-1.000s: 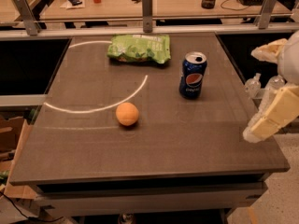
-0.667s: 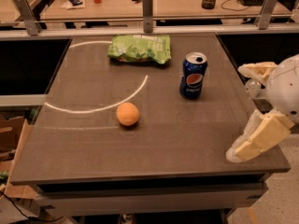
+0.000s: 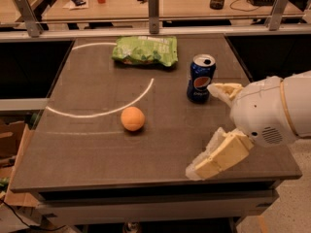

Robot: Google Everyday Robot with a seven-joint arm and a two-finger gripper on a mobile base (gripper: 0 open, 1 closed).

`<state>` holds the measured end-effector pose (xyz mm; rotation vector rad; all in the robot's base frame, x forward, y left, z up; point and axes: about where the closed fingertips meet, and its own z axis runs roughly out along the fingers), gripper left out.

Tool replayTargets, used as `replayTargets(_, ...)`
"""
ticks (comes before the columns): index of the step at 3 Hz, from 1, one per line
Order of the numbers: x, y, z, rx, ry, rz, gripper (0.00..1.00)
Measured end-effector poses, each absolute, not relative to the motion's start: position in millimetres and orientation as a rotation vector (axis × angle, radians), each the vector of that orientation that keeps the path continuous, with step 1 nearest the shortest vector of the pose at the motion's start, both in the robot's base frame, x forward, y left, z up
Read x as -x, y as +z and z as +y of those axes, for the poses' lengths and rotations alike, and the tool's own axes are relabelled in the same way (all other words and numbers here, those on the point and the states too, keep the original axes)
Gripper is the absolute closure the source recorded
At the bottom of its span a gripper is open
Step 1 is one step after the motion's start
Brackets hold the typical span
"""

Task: Pick orange

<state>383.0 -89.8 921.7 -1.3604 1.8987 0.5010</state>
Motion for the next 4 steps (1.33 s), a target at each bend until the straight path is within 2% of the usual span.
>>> replayTargets(2,-378.2,912.8,-70.5,1.328,0.52,1.89,0.0)
replayTargets(4,-388.1,877.1,-13.9,1.245,0.616,1.859,0.0)
